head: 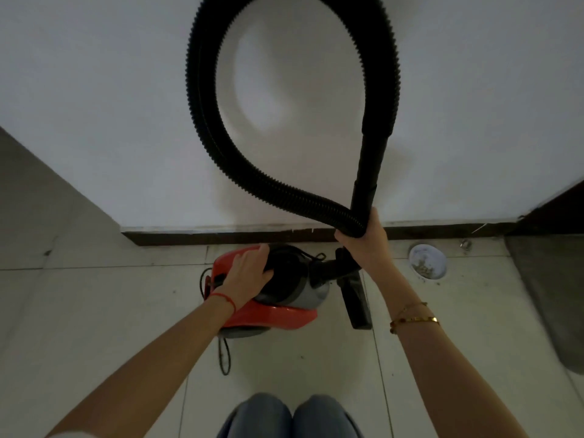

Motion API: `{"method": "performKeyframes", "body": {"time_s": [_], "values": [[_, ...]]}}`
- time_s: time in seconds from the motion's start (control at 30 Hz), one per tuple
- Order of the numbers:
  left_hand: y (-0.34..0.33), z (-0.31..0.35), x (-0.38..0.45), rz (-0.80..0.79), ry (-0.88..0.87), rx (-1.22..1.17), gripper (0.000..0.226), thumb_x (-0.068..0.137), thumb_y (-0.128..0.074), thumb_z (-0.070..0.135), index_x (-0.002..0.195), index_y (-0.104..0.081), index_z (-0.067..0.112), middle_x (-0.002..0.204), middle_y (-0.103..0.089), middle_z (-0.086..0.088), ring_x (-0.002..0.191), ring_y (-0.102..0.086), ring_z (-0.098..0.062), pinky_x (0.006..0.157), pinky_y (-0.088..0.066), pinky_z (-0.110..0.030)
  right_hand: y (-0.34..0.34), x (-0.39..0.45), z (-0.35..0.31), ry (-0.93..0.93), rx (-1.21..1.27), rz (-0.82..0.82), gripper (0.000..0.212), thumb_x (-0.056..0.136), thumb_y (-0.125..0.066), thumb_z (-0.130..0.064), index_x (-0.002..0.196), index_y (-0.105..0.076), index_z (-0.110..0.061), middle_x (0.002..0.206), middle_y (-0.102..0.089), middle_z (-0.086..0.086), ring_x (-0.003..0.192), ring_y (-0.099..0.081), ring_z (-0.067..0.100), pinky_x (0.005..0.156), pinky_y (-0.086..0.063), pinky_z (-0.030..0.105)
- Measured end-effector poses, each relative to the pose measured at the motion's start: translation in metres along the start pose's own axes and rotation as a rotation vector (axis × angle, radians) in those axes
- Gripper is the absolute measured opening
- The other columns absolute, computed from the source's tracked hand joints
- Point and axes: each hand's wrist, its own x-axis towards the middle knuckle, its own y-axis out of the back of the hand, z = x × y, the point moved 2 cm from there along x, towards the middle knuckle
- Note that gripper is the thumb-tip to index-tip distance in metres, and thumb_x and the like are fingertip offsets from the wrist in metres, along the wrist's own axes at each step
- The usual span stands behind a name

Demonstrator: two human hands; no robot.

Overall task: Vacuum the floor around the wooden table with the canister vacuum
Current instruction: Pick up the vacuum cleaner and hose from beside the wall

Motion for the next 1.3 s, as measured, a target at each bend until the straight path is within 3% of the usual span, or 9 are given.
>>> {"method": "performKeyframes", "body": {"time_s": [0.1, 0.3, 0.63, 0.73, 0.83, 0.93, 1.03, 1.17, 1.3], "values": [[0.051, 0.035, -0.036, -0.024, 0.019, 0.002, 0.051, 0.089, -0.054, 0.026, 0.136, -0.039, 0.014, 0.117, -0.059, -0.006, 0.109, -0.055, -0.024, 0.097, -0.042, -0.041, 0.041, -0.029, -0.052, -0.02, -0.007, -0.005, 0.049, 0.077, -0.074, -0.01, 0.11, -0.04, -0.021, 0.088, -0.054, -0.01, 0.081, -0.055, 0.011, 0.062, -0.041, 0.018], [0.173, 0.121, -0.11, -0.026, 0.015, -0.018, 0.04, 0.091, -0.055, 0.023, 0.129, -0.044, 0.014, 0.113, -0.06, -0.004, 0.106, -0.056, -0.022, 0.096, -0.043, -0.04, 0.136, -0.094, -0.175, -0.029, -0.02, 0.003, 0.049, 0.077, -0.074, -0.01, 0.113, -0.041, -0.017, 0.082, -0.052, -0.013, 0.073, -0.051, -0.003, 0.058, -0.038, 0.012], [0.34, 0.25, -0.201, -0.024, -0.067, -0.012, 0.034, 0.089, -0.058, 0.019, 0.121, -0.047, 0.014, 0.109, -0.06, -0.005, 0.103, -0.057, -0.024, 0.094, -0.044, -0.037, 0.284, -0.197, -0.331, -0.027, 0.028, 0.071, 0.052, 0.074, -0.073, -0.008, 0.116, -0.043, -0.014, 0.085, -0.056, -0.002, 0.08, -0.061, 0.015, 0.069, -0.053, 0.028], [0.365, 0.275, -0.218, -0.024, -0.119, -0.007, 0.034, 0.088, -0.059, 0.019, 0.119, -0.049, 0.011, 0.109, -0.061, -0.007, 0.102, -0.057, -0.025, 0.094, -0.044, -0.039, 0.312, -0.225, -0.349, -0.032, 0.04, 0.125, 0.052, 0.073, -0.073, -0.01, 0.115, -0.044, -0.013, 0.085, -0.056, -0.003, 0.082, -0.061, 0.019, 0.073, -0.053, 0.035], [0.376, 0.292, -0.233, -0.023, -0.187, 0.007, 0.035, 0.087, -0.059, 0.019, 0.12, -0.05, 0.011, 0.109, -0.062, -0.006, 0.102, -0.058, -0.024, 0.094, -0.046, -0.041, 0.331, -0.256, -0.357, -0.042, 0.079, 0.165, 0.05, 0.074, -0.074, -0.007, 0.115, -0.045, -0.01, 0.087, -0.057, 0.001, 0.081, -0.061, 0.016, 0.068, -0.05, 0.026], [0.382, 0.306, -0.246, -0.024, -0.253, -0.015, 0.019, 0.085, -0.061, 0.015, 0.101, -0.052, 0.015, 0.092, -0.063, -0.002, 0.086, -0.061, -0.022, 0.085, -0.05, -0.041, 0.343, -0.288, -0.36, -0.055, 0.096, 0.221, 0.05, 0.074, -0.074, -0.005, 0.115, -0.046, -0.011, 0.093, -0.059, 0.004, 0.084, -0.061, 0.015, 0.068, -0.047, 0.02], [0.384, 0.315, -0.257, -0.043, -0.319, -0.038, 0.019, 0.083, -0.062, 0.014, 0.101, -0.054, 0.013, 0.09, -0.065, -0.002, 0.081, -0.063, -0.022, 0.083, -0.051, -0.04, 0.347, -0.32, -0.362, -0.089, 0.092, 0.303, 0.047, 0.074, -0.073, -0.003, 0.112, -0.047, -0.014, 0.09, -0.058, -0.003, 0.08, -0.059, 0.007, 0.067, -0.044, 0.018], [0.378, 0.32, -0.27, -0.095, -0.427, -0.04, 0.033, 0.084, -0.064, 0.017, 0.115, -0.056, 0.01, 0.1, -0.067, -0.008, 0.092, -0.063, -0.026, 0.088, -0.049, -0.042, 0.349, -0.368, -0.362, -0.119, 0.075, 0.45, 0.045, 0.073, -0.073, -0.006, 0.105, -0.045, -0.021, 0.084, -0.057, -0.008, 0.077, -0.059, 0.008, 0.067, -0.047, 0.024], [0.369, 0.333, -0.283, -0.191, -0.545, -0.007, 0.025, 0.086, -0.063, 0.022, 0.106, -0.056, 0.01, 0.096, -0.066, -0.009, 0.089, -0.063, -0.03, 0.083, -0.049, -0.044, 0.347, -0.421, -0.355, -0.197, 0.045, 0.594, 0.052, 0.07, -0.075, -0.009, 0.114, -0.047, -0.014, 0.092, -0.062, 0.004, 0.083, -0.062, 0.021, 0.072, -0.052, 0.034]]}}
